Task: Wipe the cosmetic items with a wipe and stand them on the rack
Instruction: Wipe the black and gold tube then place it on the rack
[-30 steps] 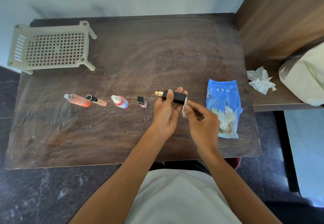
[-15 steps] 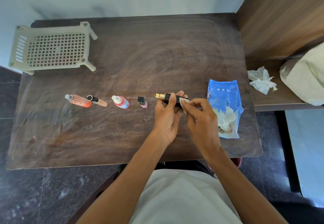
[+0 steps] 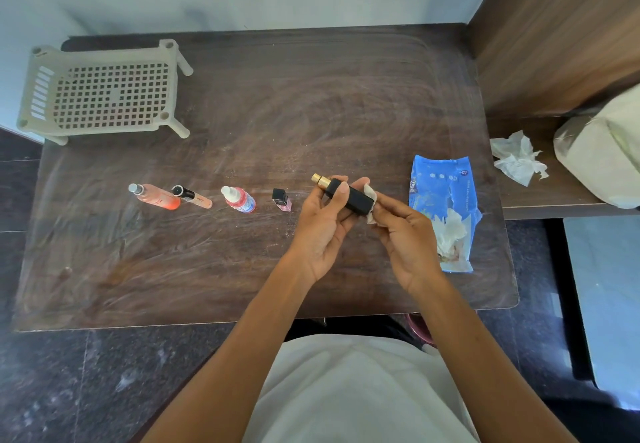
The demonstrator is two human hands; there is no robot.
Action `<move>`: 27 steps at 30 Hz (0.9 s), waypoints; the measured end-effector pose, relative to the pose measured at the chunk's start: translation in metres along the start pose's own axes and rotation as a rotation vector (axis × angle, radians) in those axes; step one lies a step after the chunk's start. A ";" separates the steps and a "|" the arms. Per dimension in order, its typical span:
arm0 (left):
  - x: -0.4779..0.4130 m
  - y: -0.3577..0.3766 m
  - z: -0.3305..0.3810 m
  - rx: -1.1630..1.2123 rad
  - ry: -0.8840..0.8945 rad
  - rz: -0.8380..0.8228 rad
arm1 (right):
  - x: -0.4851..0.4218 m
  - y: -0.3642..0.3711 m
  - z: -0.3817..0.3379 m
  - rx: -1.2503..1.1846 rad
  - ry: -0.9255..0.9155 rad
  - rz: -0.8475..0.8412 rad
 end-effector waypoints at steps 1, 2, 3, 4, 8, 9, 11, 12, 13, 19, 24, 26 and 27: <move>0.000 0.001 0.000 -0.015 0.014 -0.008 | 0.001 0.001 0.003 -0.033 0.029 -0.016; 0.000 0.002 0.000 -0.023 0.026 -0.014 | 0.003 0.002 0.006 -0.060 0.051 -0.027; 0.000 0.004 0.001 -0.027 0.036 -0.017 | 0.005 0.002 0.009 -0.082 0.069 -0.035; 0.000 0.005 0.001 -0.025 0.044 -0.019 | 0.007 0.003 0.011 -0.114 0.088 -0.046; 0.001 0.007 0.002 0.006 0.074 -0.026 | 0.011 0.004 0.013 -0.269 0.203 -0.114; 0.002 0.008 0.002 0.011 0.072 -0.032 | 0.011 0.004 0.014 -0.310 0.239 -0.131; 0.002 0.011 0.003 0.033 0.063 -0.042 | 0.012 0.002 0.015 -0.396 0.299 -0.163; 0.001 0.012 0.003 0.042 0.067 -0.049 | 0.014 0.000 0.015 -0.432 0.317 -0.167; 0.000 0.013 0.005 0.039 0.080 -0.058 | 0.016 -0.002 0.014 -0.453 0.321 -0.161; -0.002 0.007 0.007 -0.166 0.122 -0.116 | 0.024 -0.026 -0.018 -0.075 -0.096 0.063; 0.005 0.007 0.002 -0.363 0.167 -0.216 | 0.042 -0.008 -0.050 0.478 -0.616 0.245; 0.008 0.008 0.002 -0.408 0.183 -0.264 | 0.044 0.001 -0.056 0.567 -0.738 0.261; 0.010 0.008 0.001 -0.425 0.184 -0.280 | 0.043 0.004 -0.058 0.599 -0.767 0.261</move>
Point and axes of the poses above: each hand's wrist, its own x-axis away from the middle knuckle, its own y-axis out of the palm, z = x × y, the point moved 7 cm from there along -x, towards the middle knuckle, and after that the axes turned 12 degrees about y, right-handed, at the moved point
